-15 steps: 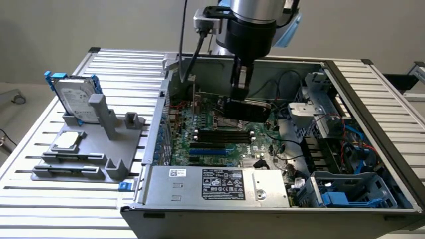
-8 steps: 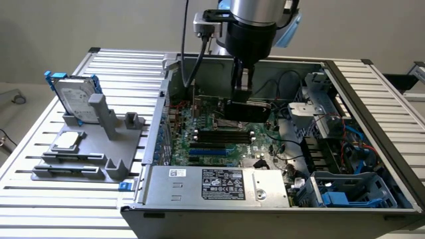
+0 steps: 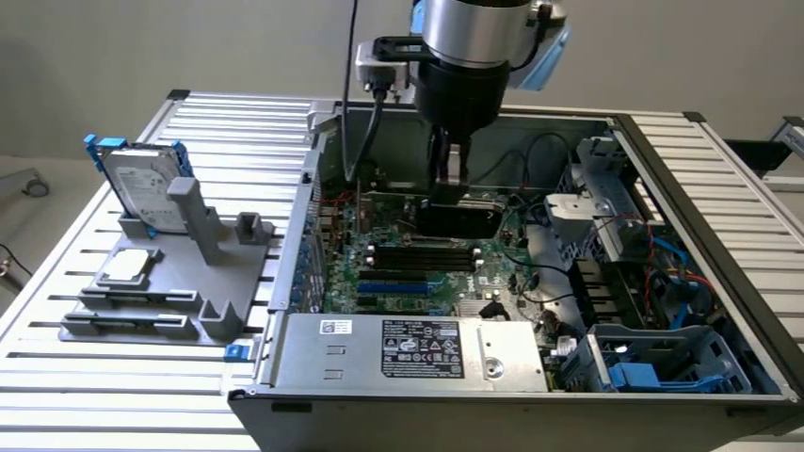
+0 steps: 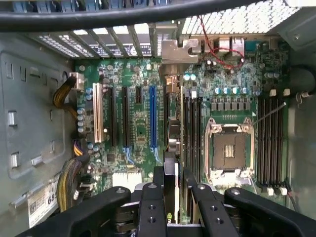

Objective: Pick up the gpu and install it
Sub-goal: 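Insert the gpu into the slot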

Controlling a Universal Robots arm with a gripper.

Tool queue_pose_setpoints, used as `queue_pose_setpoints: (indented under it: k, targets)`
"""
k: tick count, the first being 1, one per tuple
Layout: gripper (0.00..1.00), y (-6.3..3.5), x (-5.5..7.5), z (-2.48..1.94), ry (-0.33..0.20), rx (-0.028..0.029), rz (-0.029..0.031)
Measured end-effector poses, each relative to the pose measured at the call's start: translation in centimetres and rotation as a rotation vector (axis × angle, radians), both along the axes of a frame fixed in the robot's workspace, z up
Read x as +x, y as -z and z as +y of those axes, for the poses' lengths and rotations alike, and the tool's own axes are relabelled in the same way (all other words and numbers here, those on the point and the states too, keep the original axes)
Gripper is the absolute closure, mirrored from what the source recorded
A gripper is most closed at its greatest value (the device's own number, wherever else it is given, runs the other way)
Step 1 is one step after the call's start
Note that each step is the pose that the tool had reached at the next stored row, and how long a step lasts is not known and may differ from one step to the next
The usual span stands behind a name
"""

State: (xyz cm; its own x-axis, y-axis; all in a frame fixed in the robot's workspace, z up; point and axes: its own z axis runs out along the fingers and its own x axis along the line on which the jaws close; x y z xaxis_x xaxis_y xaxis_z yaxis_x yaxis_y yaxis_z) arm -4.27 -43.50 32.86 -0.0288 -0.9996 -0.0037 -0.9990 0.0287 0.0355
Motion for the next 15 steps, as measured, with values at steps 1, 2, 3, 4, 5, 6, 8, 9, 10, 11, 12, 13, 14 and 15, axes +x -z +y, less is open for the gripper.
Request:
queue_pose_setpoints:
  k: [1, 2, 3, 4, 5, 6, 8, 9, 10, 11, 12, 13, 14, 15]
  targets:
    - [0.74, 0.20, -0.5, 0.00, 0.000, 0.0000, -0.0003]
    - [0.74, 0.37, -0.9, -0.01, 0.000, -0.0001, -0.0004]
    - [0.74, 0.53, -1.4, -0.02, 0.000, 0.0000, -0.0005]
    - [0.74, 0.64, -1.8, -0.07, 0.000, -0.0002, -0.0004]
    - [0.74, 0.71, -2.1, -0.14, 0.000, -0.0003, -0.0005]
    - [0.74, 0.78, -2.2, -0.26, 0.000, -0.0002, -0.0004]
    - [0.74, 0.91, -2.3, -0.60, -0.001, -0.0001, 0.0005]
    - [0.74, 0.95, -2.3, -0.76, -0.001, 0.0000, 0.0012]
    - [0.74, 1.01, -2.3, -0.98, -0.001, -0.0001, 0.0020]
    - [0.74, 1.14, -2.3, -1.26, -0.002, 0.0001, 0.0025]
    - [0.74, 1.32, -2.4, -1.46, -0.002, 0.0004, 0.0024]
    - [0.74, 1.50, -2.4, -1.67, -0.002, 0.0005, 0.0025]
    - [0.74, 1.68, -2.5, -1.83, -0.003, 0.0008, 0.0025]
    - [0.74, 1.87, -2.6, -1.91, -0.003, 0.0010, 0.0024]
